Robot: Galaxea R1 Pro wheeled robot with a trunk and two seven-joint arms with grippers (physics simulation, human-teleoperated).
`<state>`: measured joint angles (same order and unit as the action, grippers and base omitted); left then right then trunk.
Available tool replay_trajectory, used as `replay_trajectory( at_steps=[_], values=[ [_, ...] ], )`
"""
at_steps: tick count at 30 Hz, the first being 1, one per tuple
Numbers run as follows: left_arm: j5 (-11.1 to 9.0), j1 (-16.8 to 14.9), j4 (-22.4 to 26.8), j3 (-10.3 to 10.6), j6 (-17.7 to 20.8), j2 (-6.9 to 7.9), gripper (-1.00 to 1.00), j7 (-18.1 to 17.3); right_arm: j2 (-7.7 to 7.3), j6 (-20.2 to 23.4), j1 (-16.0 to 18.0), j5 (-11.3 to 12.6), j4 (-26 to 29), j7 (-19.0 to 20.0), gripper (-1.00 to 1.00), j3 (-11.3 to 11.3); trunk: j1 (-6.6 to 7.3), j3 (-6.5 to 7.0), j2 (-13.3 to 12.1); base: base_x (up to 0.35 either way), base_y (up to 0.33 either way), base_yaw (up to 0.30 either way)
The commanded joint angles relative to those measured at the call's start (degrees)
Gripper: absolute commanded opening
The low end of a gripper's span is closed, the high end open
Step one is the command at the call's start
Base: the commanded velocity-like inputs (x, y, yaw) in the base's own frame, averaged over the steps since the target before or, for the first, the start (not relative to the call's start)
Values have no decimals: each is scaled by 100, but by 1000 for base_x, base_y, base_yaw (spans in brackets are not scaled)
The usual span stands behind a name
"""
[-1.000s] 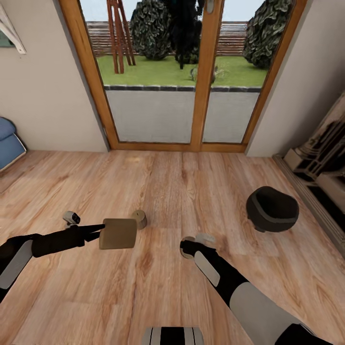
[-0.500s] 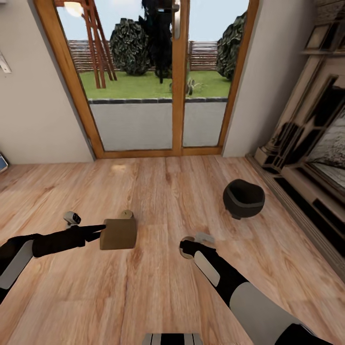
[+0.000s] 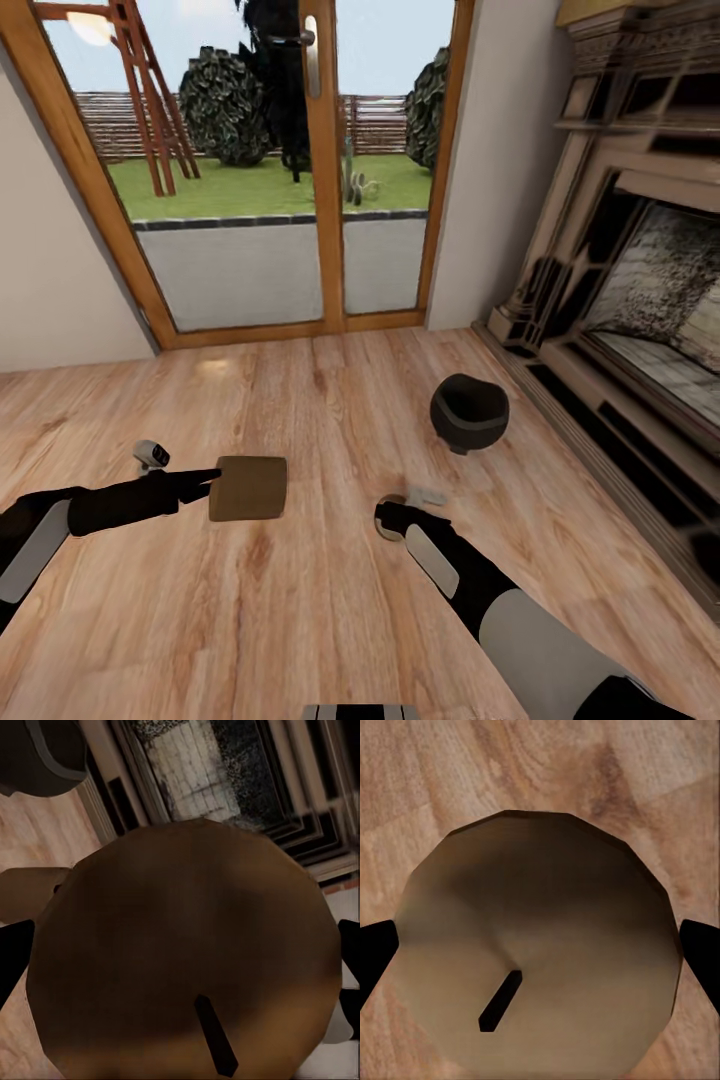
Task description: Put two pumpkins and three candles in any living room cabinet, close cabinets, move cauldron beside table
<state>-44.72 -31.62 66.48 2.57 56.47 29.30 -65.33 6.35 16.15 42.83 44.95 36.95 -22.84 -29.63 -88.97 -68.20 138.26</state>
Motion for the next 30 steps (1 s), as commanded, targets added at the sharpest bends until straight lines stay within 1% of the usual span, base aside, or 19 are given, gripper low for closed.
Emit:
replay_trajectory(
  at_steps=[1,7,15,30],
  values=[
    [-54,-2,3,7,49,6,-100,-11,-2,11,6,32,5,-45,-100,-29,1,2,2,0,0,-243],
    [-55,-2,6,10,49,6,-100,-15,-2,11,6,32,-3,-45,-100,-40,1,36,2,-12,0,-243],
    [-55,-2,6,7,49,6,-100,-15,-2,11,6,32,-3,-45,-100,-31,1,83,2,-179,0,-243],
    [-50,-2,14,7,49,5,-100,-15,-2,11,6,32,-12,-37,-100,-25,1,171,2,-6,0,-243]
  ],
)
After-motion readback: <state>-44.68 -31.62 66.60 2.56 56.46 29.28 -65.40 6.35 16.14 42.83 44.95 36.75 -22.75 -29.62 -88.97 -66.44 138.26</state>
